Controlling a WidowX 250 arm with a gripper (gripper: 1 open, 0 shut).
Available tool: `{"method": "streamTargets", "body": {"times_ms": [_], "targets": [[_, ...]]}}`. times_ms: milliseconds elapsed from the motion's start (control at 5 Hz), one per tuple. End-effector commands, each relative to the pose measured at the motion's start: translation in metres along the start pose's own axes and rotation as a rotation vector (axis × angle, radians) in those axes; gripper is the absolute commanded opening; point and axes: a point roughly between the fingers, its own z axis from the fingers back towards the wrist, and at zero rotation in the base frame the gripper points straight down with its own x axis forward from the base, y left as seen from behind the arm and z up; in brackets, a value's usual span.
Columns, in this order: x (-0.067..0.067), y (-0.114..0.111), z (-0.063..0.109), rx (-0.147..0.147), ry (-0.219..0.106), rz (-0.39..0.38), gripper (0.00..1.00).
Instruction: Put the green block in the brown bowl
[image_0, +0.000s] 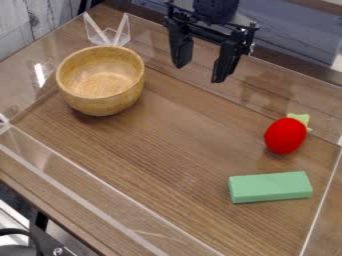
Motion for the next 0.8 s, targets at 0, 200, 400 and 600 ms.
{"method": "streamTargets", "body": {"times_ms": [0, 200, 400, 600], "targets": [[0.0, -0.006, -0.021, -0.003, 0.026, -0.049, 1.0], [-0.017, -0.038, -0.037, -0.001, 0.04, -0.204, 1.0], [-0.031, -0.075, -0.047, 0.011, 0.021, -0.367, 1.0], [-0.041, -0.113, -0.055, 0.031, 0.004, -0.556, 1.0]]}}
